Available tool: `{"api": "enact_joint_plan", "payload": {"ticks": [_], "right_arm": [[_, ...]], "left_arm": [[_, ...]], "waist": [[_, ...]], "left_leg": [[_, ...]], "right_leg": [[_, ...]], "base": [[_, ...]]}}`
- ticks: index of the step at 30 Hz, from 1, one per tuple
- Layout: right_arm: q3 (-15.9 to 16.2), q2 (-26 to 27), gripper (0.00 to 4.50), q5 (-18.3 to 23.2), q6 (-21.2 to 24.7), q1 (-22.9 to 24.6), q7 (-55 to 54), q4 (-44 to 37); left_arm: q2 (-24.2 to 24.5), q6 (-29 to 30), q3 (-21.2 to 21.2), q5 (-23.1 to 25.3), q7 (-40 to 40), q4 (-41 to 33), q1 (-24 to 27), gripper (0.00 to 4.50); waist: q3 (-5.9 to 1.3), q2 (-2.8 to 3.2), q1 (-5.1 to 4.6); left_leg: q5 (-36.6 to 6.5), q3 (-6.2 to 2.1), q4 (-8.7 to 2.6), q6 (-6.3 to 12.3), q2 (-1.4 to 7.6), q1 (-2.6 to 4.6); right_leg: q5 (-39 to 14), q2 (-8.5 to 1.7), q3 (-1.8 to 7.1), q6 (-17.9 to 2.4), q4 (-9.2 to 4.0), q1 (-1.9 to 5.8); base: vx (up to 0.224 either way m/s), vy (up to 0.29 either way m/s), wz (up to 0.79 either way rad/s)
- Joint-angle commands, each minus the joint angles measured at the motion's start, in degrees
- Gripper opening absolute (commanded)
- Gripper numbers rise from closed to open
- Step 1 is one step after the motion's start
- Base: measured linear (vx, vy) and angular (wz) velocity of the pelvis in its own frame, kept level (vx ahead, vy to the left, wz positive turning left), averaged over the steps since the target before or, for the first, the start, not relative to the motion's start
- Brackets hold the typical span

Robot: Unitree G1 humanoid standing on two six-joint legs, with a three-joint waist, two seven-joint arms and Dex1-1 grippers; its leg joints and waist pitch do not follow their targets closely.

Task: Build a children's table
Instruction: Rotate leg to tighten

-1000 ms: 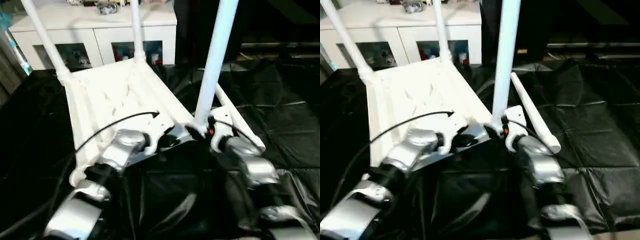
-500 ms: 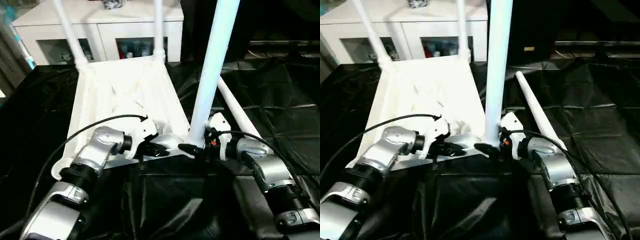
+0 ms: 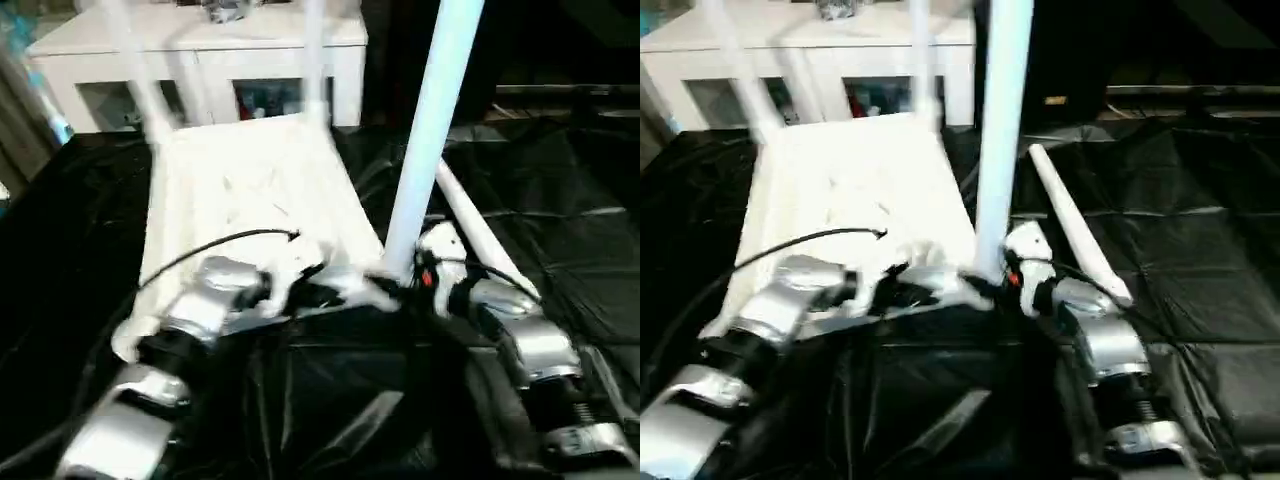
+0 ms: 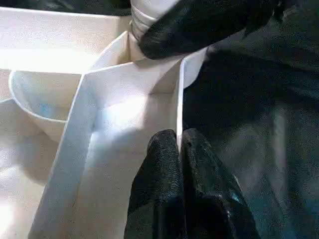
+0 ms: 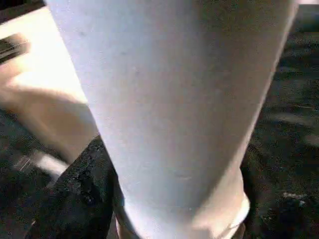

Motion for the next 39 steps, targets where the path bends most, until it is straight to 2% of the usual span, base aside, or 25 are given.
{"api": "enact_joint_plan", "payload": {"ticks": [1,3,5,8,9,11,12,15,16,17,19,21,22,23,24,25,26,27,28,29,33,35,37,38,39], "right_arm": [[-0.1,4.2,2.78,-0.8,1.8,0.3,-8.5,3.7],[-1.8,6.5,2.78,-0.1,2.5,-0.5,-12.8,5.3],[-1.7,7.7,2.78,-0.4,2.8,-1.2,-14.9,6.2],[-1.2,8.4,2.78,-0.7,1.5,-1.7,-14.8,6.4],[-1.7,9.0,3.13,0.0,1.0,-1.9,-13.9,5.9],[-2.3,9.4,3.48,0.8,0.7,-2.0,-13.1,5.4],[-2.0,9.1,3.50,-0.4,-0.8,-2.2,-14.0,5.5],[-1.9,8.3,3.50,-1.7,-3.1,-2.1,-16.1,5.2],[-2.2,8.0,3.50,-1.8,-3.5,-1.8,-16.9,4.4],[-2.2,8.0,3.50,-1.8,-3.5,-1.8,-16.9,4.4],[-4.2,7.4,3.53,-1.2,-4.4,0.0,-18.9,-0.1],[-5.1,7.0,3.53,-0.7,-4.0,1.6,-18.8,-3.7],[-5.1,6.7,3.53,-0.5,-3.7,2.5,-18.4,-5.5],[-5.1,6.5,3.53,-0.6,-3.6,3.2,-18.1,-6.5],[-4.7,6.1,3.53,-1.1,-3.6,4.5,-17.8,-8.4],[-4.6,5.9,3.53,-1.3,-3.6,4.8,-17.8,-8.9],[-4.4,5.8,3.53,-1.5,-3.7,5.2,-17.9,-9.4],[-4.6,5.8,3.53,-1.5,-3.7,5.7,-18.3,-9.9],[-4.6,5.8,3.53,-1.5,-3.7,5.8,-18.3,-10.0],[-4.6,5.8,3.53,-1.5,-3.0,6.9,-19.2,-11.6],[-3.7,5.5,3.53,-2.4,-0.1,9.0,-20.1,-14.8],[-2.5,5.0,3.53,-3.6,2.1,10.0,-20.2,-16.0],[-1.9,4.7,3.53,-3.9,3.2,10.4,-19.8,-16.4],[-0.9,4.4,3.53,-3.9,4.7,10.9,-18.7,-17.1],[0.8,3.9,3.53,-4.0,7.2,11.5,-17.1,-18.4]], "left_arm": [[-4.4,1.4,4.2,-1.0,12.7,1.5,-2.4,0.00],[-7.7,3.8,6.6,-2.7,17.8,1.9,-3.1,0.00],[-9.8,4.9,7.7,-3.2,21.1,1.9,-3.5,0.00],[-10.9,4.9,6.9,-2.7,22.0,1.4,-3.4,0.00],[-11.2,4.6,6.0,-2.0,21.4,1.1,-3.0,0.00],[-11.2,4.0,5.1,-1.3,20.4,0.6,-2.5,0.00],[-11.2,3.9,4.6,-0.7,19.9,0.4,-2.2,0.00],[-11.2,3.6,4.3,-0.2,20.2,0.2,-2.0,0.00],[-11.3,3.3,4.6,-0.1,20.9,0.5,-2.1,0.00],[-11.3,3.3,4.6,-0.1,20.9,0.5,-2.1,0.00],[-11.4,2.3,6.0,0.1,24.4,2.6,-3.1,0.45],[-11.4,2.0,6.9,-0.2,26.1,4.0,-3.9,0.45],[-11.5,1.2,7.3,-0.3,26.9,4.6,-4.2,0.56],[-11.6,0.7,7.6,-0.6,27.1,4.8,-4.3,0.62],[-12.0,-0.6,8.5,-1.5,27.5,4.4,-4.2,0.84],[-12.1,-1.0,8.9,-1.9,27.6,4.2,-4.2,0.84],[-12.2,-1.5,9.3,-2.4,27.7,3.8,-4.1,0.90],[-12.4,-2.1,10.3,-3.3,28.0,2.9,-4.0,0.95],[-12.4,-2.2,10.4,-3.4,28.1,2.8,-4.0,0.95],[-11.6,-3.4,11.7,-3.9,29.6,0.9,-3.6,1.19],[-8.2,-3.7,13.1,-2.4,32.5,-3.4,-2.1,1.39],[-5.1,-3.8,13.2,-0.2,34.6,-6.4,-0.8,1.62],[-3.2,-3.5,13.3,1.0,35.0,-7.9,0.0,1.73],[-1.1,-2.7,14.0,2.0,35.7,-9.9,1.0,1.78],[2.9,-0.5,15.7,3.6,36.9,-13.2,2.9,1.89]], "waist": [[-3.93,-1.07,-0.53],[-3.82,-1.07,-0.66],[-3.89,-1.19,-0.71],[-3.98,-1.19,-0.71],[-4.17,-1.18,-0.65],[-4.25,-1.07,-0.61],[-4.25,-0.26,-0.62],[-4.45,-0.54,-1.21],[-4.48,-0.89,-1.47],[-4.47,-0.74,-1.45],[-4.47,-0.76,-1.59],[-4.58,-0.68,-1.49],[-4.72,-0.45,-1.55],[-5.02,0.23,-1.39],[-4.90,-0.09,-1.60],[-4.95,0.28,-1.47],[-4.94,-0.03,-1.72],[-4.97,0.33,-1.67],[-4.94,0.18,-1.74],[-4.96,0.12,-1.70],[-4.83,0.11,-1.74],[-4.64,-0.36,-1.84],[-4.60,-0.01,-1.83],[-4.52,-0.19,-1.92],[-4.53,-0.31,-1.80]], "left_leg": [[-17.0,-1.77,-4.24,0.92,2.97,2.01],[-18.8,-1.85,-4.25,0.32,2.94,2.48],[-18.6,-2.07,-4.38,0.61,2.85,2.17],[-17.8,-1.97,-4.37,1.83,2.79,1.98],[-16.5,-1.94,-4.33,2.76,2.71,1.76],[-15.4,-1.91,-4.32,3.37,2.81,1.66],[-15.7,-1.96,-4.45,3.37,2.87,1.77],[-15.5,-2.21,-4.54,3.46,2.75,1.03],[-15.1,-2.10,-4.45,3.84,2.69,0.96],[-15.3,-2.05,-4.37,4.00,2.69,1.20],[-14.9,-1.92,-4.20,4.45,2.63,1.26],[-14.2,-1.88,-4.19,4.79,2.68,1.39],[-12.7,-2.00,-4.15,5.37,2.62,0.96],[-11.6,-2.10,-4.05,5.92,2.83,1.22],[-11.2,-2.01,-3.98,6.49,2.78,0.90],[-11.0,-2.13,-4.00,6.49,2.82,0.88],[-11.5,-2.04,-3.98,6.78,2.74,0.78],[-11.7,-2.02,-3.90,6.83,2.68,0.89],[-11.7,-1.97,-3.87,6.91,2.71,0.88],[-11.6,-1.92,-3.82,6.92,2.69,0.91],[-11.5,-2.00,-4.00,7.18,2.86,0.85],[-12.4,-2.07,-4.19,6.48,2.88,0.80],[-13.5,-2.12,-4.27,5.53,2.95,1.08],[-14.3,-2.04,-4.31,4.95,2.93,1.24],[-13.9,-2.34,-4.52,4.46,3.15,0.97]], "right_leg": [[-22.2,-3.50,2.14,-11.9,-4.72,1.80],[-25.8,-3.48,2.13,-10.5,-5.31,1.48],[-25.9,-3.47,1.94,-9.7,-5.43,1.86],[-25.2,-3.44,1.95,-9.1,-5.61,1.87],[-24.2,-3.48,1.95,-9.0,-5.51,2.04],[-22.7,-3.51,2.00,-9.2,-5.40,2.05],[-21.7,-3.34,1.89,-9.4,-5.50,1.95],[-19.3,-3.40,1.66,-10.0,-4.85,2.67],[-18.9,-3.39,1.65,-10.1,-4.93,2.65],[-19.2,-3.42,1.68,-10.3,-4.98,2.44],[-19.7,-3.44,1.78,-10.4,-5.15,2.37],[-19.0,-3.29,1.80,-9.9,-5.19,2.31],[-16.9,-3.29,1.71,-10.1,-4.96,2.70],[-14.5,-3.27,1.65,-10.6,-4.71,2.45],[-12.7,-3.13,1.60,-10.9,-4.74,2.54],[-12.1,-3.19,1.58,-11.2,-4.45,2.60],[-11.7,-3.10,1.50,-11.7,-4.46,2.61],[-11.9,-3.24,1.48,-12.0,-4.51,2.59],[-11.8,-3.20,1.48,-12.1,-4.55,2.58],[-11.8,-3.21,1.51,-12.2,-4.51,2.59],[-12.0,-2.99,1.44,-12.2,-4.32,2.60],[-14.3,-2.98,1.41,-11.6,-4.41,2.63],[-16.7,-2.99,1.50,-10.6,-4.56,2.41],[-17.6,-2.77,1.56,-10.1,-4.70,2.13],[-17.1,-2.99,1.62,-10.1,-4.18,2.50]], "base": [[0.000,0.000,0.00],[0.000,0.000,0.00],[0.000,0.000,0.00],[0.000,0.000,0.00],[0.000,0.000,0.00],[0.000,0.000,0.00],[0.000,0.000,0.00],[0.000,0.000,0.00],[0.000,0.000,0.00],[0.000,0.000,0.00],[0.000,0.000,0.00],[0.000,0.000,0.00],[0.000,0.000,0.00],[0.000,0.000,0.00],[0.000,0.000,0.00],[0.000,0.000,0.00],[0.000,0.000,0.00],[0.000,0.000,0.00],[0.000,0.000,0.00],[0.000,0.000,0.00],[0.000,0.000,0.00],[0.000,0.000,0.00],[0.000,0.000,0.00],[0.000,0.000,0.00],[0.000,0.000,0.00]]}}
